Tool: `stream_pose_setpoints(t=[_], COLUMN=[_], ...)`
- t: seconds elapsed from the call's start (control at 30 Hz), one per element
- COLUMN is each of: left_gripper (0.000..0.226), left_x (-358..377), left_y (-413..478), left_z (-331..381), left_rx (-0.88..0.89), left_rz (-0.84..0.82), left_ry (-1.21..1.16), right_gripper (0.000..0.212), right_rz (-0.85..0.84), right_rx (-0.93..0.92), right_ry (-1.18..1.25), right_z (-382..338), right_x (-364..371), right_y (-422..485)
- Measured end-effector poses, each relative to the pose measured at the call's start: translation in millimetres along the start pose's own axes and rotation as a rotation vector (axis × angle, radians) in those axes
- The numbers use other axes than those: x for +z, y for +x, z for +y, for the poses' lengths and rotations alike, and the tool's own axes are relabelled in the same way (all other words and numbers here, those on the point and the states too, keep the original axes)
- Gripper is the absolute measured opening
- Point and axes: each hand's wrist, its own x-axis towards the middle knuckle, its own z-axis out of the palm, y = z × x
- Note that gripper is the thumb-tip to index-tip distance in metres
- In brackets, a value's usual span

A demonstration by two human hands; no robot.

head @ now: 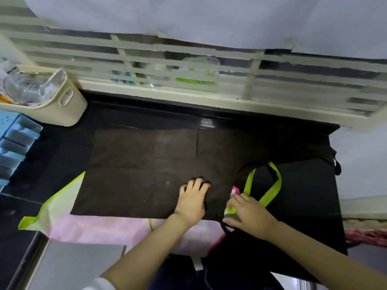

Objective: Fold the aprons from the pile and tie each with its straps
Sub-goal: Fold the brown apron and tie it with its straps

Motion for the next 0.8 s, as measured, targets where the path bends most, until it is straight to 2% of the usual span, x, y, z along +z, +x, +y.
stream_pose_setpoints(t=[0.17, 0.33, 0.43, 0.53, 0.63, 0.67, 0.73, 0.8], left_gripper=[0.058, 0.06, 0.06, 0.06, 0.06, 0.06, 0.06, 0.061], left_x=[3.6, 12.1, 14.2, 15.4, 16.7, 17.8, 19.5, 20.9], left_y=[-5.3, -6.4, -5.7, -4.6, -3.8, -3.7, -3.2, -2.9], left_z=[0.7, -0.1, -1.9, -3.2, -2.5, -1.8, -1.5, -1.7], left_rx=[0.006, 0.001, 0.008, 0.013, 0.011, 0.007, 0.0, -0.003], left_rz=[0.001, -0.011, -0.021, -0.014, 0.004, 0.006, 0.01, 0.015], left_ry=[0.017, 0.026, 0.026, 0.017, 0.033, 0.044, 0.052, 0.055], right_gripper=[0.047, 0.03, 0.025, 0.011, 0.036, 0.037, 0.037, 0.039], right_rz=[0.102, 0.18, 0.279, 0.42, 0.489, 0.504, 0.447, 0.281], right_rx=[-0.016, 0.022, -0.037, -0.143, -0.152, -0.158, -0.138, -0.049], right_ry=[-0.202, -0.256, -0.208, -0.277, -0.268, -0.224, -0.123, -0.017], right_z=[-18.2, -37.4, -40.0, -34.0, -25.2, -21.5, -20.6, -19.5], right_x=[17.2, 28.8, 28.7, 26.0, 23.9, 27.0, 21.2, 12.7], right_y=[-8.8, -11.3, -18.8, -29.5, -41.9, -45.1, -52.4, -59.9])
